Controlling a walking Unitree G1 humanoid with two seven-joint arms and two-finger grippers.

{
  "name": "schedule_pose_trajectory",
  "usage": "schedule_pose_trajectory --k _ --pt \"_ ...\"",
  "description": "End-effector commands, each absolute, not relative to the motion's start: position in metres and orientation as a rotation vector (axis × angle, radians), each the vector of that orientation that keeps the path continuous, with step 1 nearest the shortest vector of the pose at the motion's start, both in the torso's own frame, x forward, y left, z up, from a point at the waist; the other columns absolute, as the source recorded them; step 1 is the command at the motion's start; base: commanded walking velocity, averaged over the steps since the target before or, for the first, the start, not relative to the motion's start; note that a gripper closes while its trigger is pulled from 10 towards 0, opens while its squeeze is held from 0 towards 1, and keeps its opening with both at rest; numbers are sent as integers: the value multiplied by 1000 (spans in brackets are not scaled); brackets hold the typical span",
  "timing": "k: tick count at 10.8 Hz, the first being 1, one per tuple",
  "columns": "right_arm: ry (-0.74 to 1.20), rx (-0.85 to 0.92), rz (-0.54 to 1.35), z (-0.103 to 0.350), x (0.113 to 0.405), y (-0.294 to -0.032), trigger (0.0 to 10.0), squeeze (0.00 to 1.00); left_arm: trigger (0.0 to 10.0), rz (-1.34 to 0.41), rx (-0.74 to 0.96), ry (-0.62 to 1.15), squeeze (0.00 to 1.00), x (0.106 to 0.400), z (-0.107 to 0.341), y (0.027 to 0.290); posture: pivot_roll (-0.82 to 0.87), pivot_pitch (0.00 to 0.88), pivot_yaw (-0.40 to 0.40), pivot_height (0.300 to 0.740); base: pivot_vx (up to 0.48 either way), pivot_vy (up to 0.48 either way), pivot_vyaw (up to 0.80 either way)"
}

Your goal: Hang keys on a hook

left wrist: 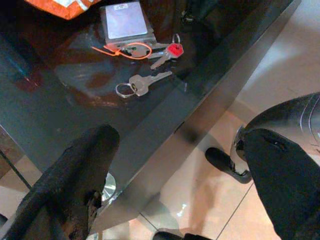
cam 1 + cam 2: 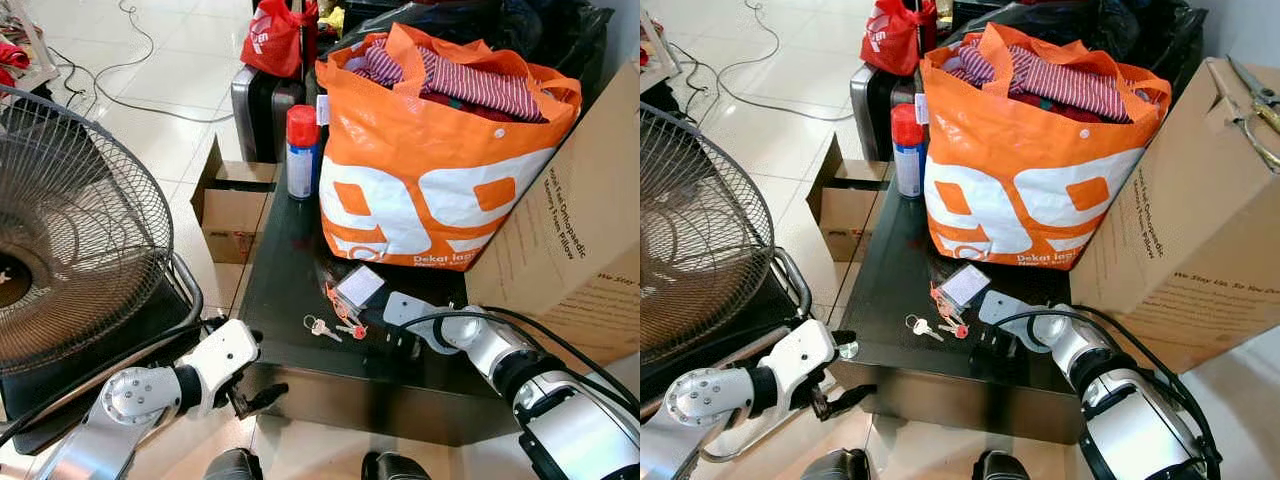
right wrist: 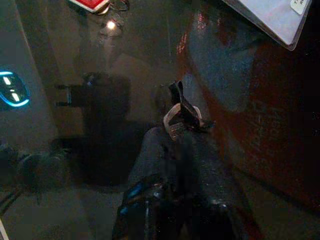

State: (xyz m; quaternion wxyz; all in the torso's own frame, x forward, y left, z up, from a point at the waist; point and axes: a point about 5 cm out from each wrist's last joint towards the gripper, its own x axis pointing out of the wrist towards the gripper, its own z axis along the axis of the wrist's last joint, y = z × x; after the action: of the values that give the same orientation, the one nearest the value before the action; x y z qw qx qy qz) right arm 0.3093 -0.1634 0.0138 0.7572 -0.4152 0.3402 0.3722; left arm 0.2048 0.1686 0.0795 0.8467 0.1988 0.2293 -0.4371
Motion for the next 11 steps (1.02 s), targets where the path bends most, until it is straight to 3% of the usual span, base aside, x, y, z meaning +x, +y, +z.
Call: schedule_pose_trajectory --k 1,6,7,9,11 --pt "756 -897 811 14 309 -168 0 0 10000 -928 421 487 0 205 78 168 -26 147 -32 740 0 0 0" --pt "670 -841 919 32 314 -176 0 0 10000 -905 392 440 0 213 80 170 -31 132 -32 740 0 0 0" --pt "619 -858 953 39 315 -177 10000 0 10000 -912 380 421 0 219 83 169 -38 130 -27 740 0 0 0" --pt "604 -847 935 43 319 -173 10000 1000 10000 -948 388 406 0 224 86 164 -46 130 -19 740 0 0 0" --pt "647 -886 914 37 319 -171 10000 1000 10000 -975 397 398 0 226 90 160 -44 131 -16 740 0 0 0"
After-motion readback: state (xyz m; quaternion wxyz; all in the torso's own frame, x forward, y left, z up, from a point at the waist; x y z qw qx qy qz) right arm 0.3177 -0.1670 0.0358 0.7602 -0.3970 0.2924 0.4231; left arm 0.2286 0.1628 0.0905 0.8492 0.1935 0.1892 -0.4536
